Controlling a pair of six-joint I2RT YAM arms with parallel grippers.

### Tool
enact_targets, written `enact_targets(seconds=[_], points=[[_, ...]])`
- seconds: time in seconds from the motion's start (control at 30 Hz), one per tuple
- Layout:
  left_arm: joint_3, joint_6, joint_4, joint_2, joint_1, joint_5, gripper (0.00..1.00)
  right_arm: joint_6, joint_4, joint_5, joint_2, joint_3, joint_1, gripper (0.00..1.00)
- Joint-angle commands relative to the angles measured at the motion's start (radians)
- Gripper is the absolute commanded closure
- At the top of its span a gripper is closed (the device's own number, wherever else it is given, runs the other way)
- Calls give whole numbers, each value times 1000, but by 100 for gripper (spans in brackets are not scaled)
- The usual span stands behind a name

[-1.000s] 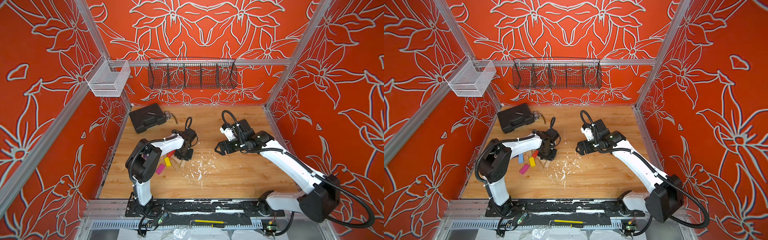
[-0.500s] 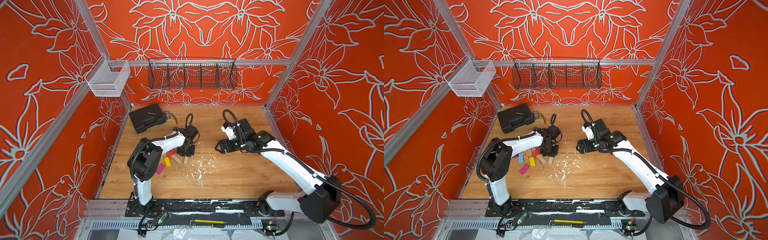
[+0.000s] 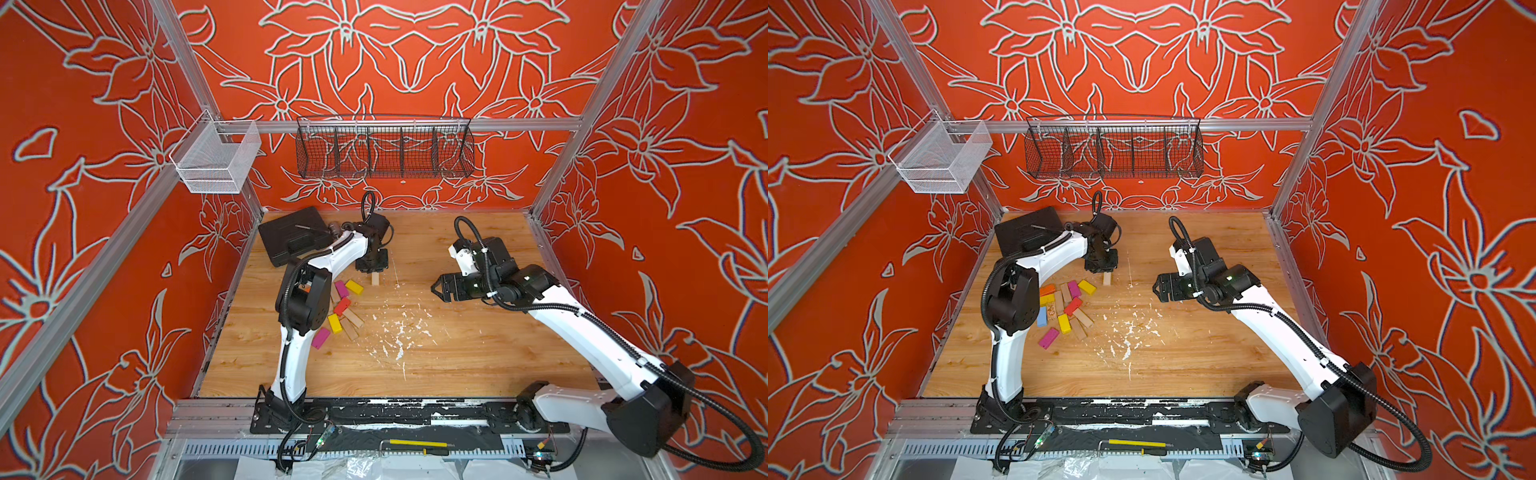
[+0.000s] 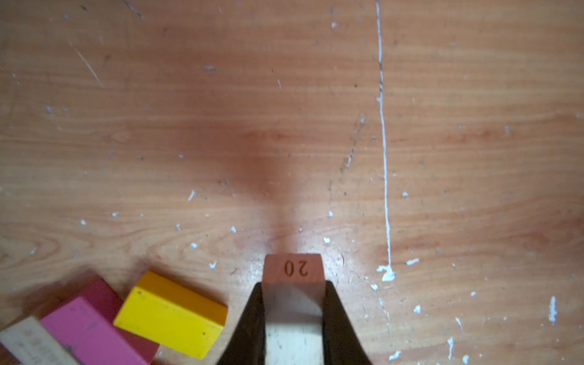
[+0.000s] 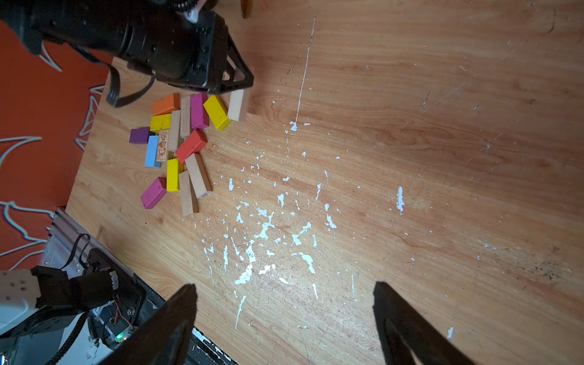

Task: Assemble the letter k with building blocks
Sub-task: Pick up the building block from the center of the board, then place the building block at the center of the board.

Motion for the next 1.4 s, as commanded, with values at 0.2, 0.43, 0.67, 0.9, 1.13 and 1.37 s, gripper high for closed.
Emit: enact_targets(seconds=[0.2,0.43,0.67,0.9,1.13,1.37], points=[[299,25,-173,196,69,-9,84,39,2,33,-23,-13,15,11],[492,37,-263,328,81,-16,84,43,-3,46,-23,-11,17,11],[557,33,-261,389,86,11,84,47,-4,56,-35,-20,19,11],[566,29,-253,419,95,5,80,45,-20,65,-50,-27,21,11],[570,31,-253,437,97,-3,75,44,-27,81,-69,-27,20,11],[572,30,-252,436,97,-3,68,47,-29,81,-82,-36,20,11]])
